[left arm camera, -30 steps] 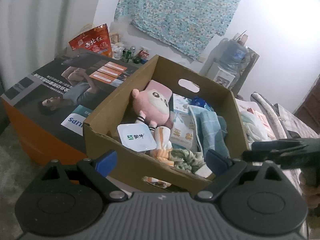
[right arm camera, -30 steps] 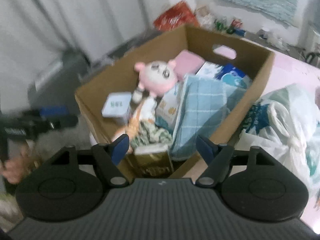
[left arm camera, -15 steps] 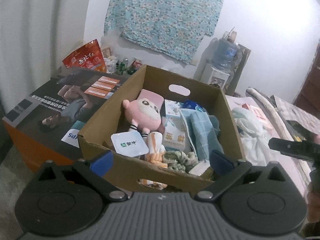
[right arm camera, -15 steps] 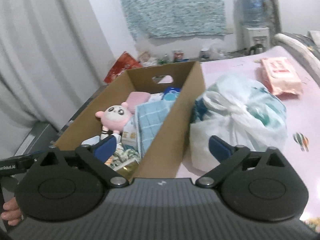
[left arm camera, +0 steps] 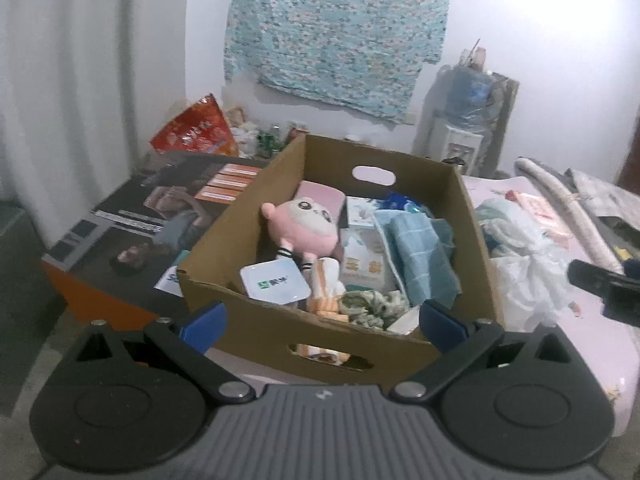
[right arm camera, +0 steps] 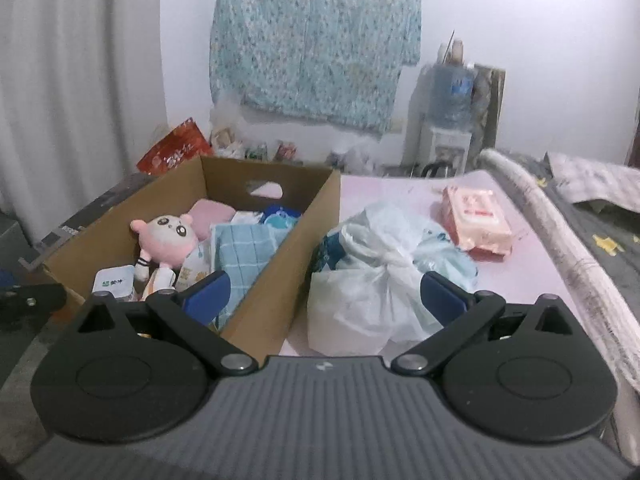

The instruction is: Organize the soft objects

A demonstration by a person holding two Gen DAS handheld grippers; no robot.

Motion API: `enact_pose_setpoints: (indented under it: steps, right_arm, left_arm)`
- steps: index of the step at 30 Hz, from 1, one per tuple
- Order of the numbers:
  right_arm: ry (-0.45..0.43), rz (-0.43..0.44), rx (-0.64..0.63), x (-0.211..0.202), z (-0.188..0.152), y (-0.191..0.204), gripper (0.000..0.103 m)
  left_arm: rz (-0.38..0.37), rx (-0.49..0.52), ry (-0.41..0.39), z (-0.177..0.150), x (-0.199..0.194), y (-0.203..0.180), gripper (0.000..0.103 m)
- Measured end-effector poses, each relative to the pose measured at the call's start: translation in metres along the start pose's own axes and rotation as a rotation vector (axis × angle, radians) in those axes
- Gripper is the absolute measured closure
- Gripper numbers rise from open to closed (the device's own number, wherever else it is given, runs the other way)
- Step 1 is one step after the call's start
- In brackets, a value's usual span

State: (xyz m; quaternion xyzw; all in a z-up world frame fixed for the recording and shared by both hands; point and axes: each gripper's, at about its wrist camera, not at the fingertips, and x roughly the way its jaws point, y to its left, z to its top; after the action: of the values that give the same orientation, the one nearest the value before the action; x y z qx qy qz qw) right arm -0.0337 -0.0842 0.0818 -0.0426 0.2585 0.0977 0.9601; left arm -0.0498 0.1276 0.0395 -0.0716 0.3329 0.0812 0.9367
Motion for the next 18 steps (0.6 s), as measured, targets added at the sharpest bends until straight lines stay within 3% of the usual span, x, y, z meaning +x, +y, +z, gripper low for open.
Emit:
enact_pose_setpoints:
  steps: [6, 15, 18]
  right_arm:
    - [0.004, 0.074, 0.041, -0.017, -0.015, 0.005, 0.001]
    - [-0.001, -0.035, 0.15, -0.021, -0.031, -0.001, 0.001]
    - [0.009, -0.03, 0.157, -0.019, -0.033, -0.005, 0.001]
  left_arm:
    - [0.037, 0.049, 0.02, -0.001, 0.004, -0.008, 0.0]
    - [0.073, 0.098, -0.019, -0.005, 0.003, -0.012, 0.0]
    - [0.069, 0.095, -0.008, -0.003, 0.003, -0.012, 0.0]
